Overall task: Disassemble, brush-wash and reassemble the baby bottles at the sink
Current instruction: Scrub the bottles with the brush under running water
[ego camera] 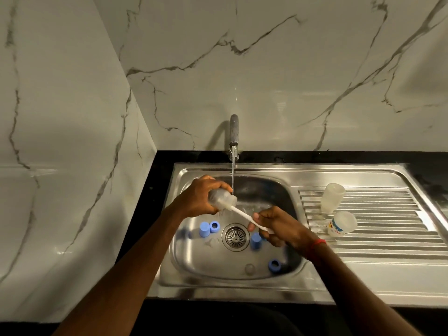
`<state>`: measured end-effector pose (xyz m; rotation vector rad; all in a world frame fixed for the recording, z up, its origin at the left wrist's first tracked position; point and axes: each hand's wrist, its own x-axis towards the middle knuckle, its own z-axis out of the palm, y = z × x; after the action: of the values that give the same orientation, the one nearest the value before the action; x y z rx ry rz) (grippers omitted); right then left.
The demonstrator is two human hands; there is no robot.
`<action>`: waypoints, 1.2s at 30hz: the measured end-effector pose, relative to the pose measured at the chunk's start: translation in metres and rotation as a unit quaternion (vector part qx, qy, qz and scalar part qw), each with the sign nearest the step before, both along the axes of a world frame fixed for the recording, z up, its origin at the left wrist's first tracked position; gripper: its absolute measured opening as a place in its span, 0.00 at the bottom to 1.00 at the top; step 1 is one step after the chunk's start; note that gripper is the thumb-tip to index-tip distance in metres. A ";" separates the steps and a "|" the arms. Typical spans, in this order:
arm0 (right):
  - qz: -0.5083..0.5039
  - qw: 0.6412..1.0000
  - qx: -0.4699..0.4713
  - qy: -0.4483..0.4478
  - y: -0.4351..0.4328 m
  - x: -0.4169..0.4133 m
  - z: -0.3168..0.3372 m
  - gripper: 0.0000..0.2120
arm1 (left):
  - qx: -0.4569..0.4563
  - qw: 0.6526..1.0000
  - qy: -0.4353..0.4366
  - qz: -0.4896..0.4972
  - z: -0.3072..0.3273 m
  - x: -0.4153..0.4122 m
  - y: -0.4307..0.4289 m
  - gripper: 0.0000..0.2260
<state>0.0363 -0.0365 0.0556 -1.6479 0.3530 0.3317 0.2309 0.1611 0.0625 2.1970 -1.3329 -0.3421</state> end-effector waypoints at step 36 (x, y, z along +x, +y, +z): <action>0.096 0.967 -0.238 -0.003 -0.031 0.001 0.018 0.12 | -0.056 0.993 0.095 0.050 0.008 0.009 0.023 0.29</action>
<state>0.0376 -0.0677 0.0735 -2.1632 0.2809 0.4077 0.2399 0.1840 0.0707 2.0734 -1.1097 -0.4166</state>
